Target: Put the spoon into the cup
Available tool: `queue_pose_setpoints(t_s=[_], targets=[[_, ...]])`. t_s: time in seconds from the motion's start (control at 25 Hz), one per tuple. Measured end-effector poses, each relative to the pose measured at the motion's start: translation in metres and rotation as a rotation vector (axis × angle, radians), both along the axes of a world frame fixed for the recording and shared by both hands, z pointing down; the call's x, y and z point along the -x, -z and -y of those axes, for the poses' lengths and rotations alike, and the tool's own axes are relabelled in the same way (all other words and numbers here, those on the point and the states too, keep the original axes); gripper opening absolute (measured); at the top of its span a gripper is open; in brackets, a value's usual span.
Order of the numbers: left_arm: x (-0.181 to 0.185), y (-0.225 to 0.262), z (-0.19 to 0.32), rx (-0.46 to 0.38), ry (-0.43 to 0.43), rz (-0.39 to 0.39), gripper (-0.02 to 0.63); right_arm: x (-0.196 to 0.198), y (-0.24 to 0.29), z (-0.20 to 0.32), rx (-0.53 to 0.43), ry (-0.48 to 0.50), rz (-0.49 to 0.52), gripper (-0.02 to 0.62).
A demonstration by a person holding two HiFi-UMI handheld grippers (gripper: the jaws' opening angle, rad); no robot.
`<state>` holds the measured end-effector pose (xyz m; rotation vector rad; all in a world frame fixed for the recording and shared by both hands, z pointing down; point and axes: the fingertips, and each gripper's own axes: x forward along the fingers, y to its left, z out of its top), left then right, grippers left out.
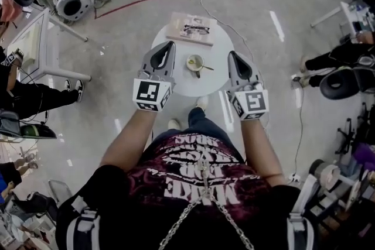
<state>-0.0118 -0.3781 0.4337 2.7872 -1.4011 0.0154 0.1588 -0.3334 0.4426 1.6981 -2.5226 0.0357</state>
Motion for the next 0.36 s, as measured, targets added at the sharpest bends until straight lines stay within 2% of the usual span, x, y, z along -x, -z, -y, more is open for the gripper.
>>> queue_pose_setpoints(t_s=[0.36], targets=[[-0.0037, 0.003, -0.0082, -0.016, -0.024, 0.006, 0.029, -0.001, -0.0022, -0.0106, 0.003, -0.008, -0.007, 0.034]])
